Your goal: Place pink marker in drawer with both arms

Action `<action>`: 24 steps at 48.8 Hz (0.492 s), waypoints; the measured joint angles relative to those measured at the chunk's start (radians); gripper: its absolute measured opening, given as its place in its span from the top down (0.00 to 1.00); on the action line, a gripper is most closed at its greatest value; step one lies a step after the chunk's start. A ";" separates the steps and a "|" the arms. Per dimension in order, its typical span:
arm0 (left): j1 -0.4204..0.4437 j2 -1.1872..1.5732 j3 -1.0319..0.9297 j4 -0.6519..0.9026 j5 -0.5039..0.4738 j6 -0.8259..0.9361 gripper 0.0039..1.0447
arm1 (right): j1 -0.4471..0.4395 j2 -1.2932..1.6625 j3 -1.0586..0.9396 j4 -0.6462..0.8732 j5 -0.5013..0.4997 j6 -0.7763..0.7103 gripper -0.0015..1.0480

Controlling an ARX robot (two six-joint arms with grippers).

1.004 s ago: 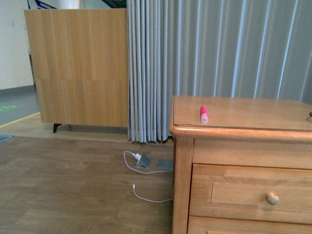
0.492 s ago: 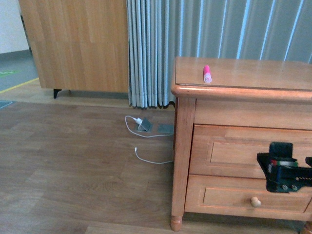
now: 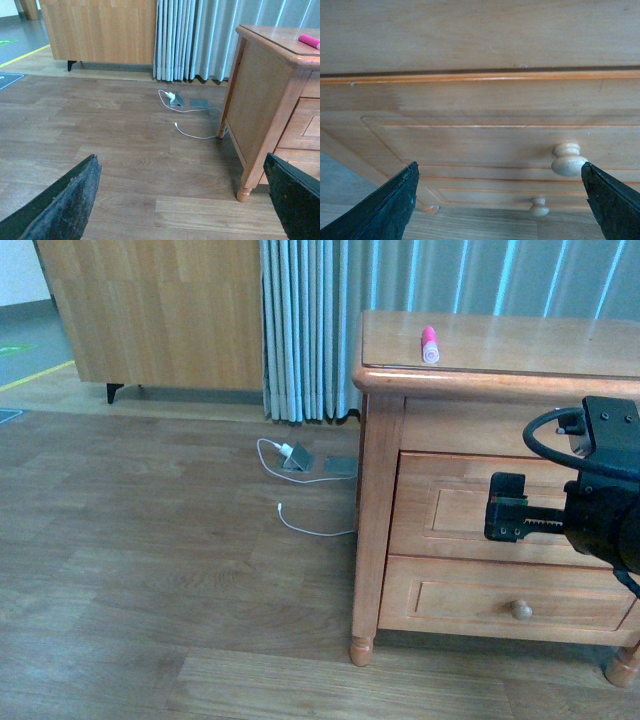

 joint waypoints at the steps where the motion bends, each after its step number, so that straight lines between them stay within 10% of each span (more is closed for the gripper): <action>1: 0.000 0.000 0.000 0.000 0.000 0.000 0.06 | -0.003 0.009 0.011 0.000 0.001 -0.001 0.08; 24: 0.000 0.000 0.000 0.000 0.000 0.000 0.06 | -0.054 0.152 0.121 0.023 0.016 -0.045 0.08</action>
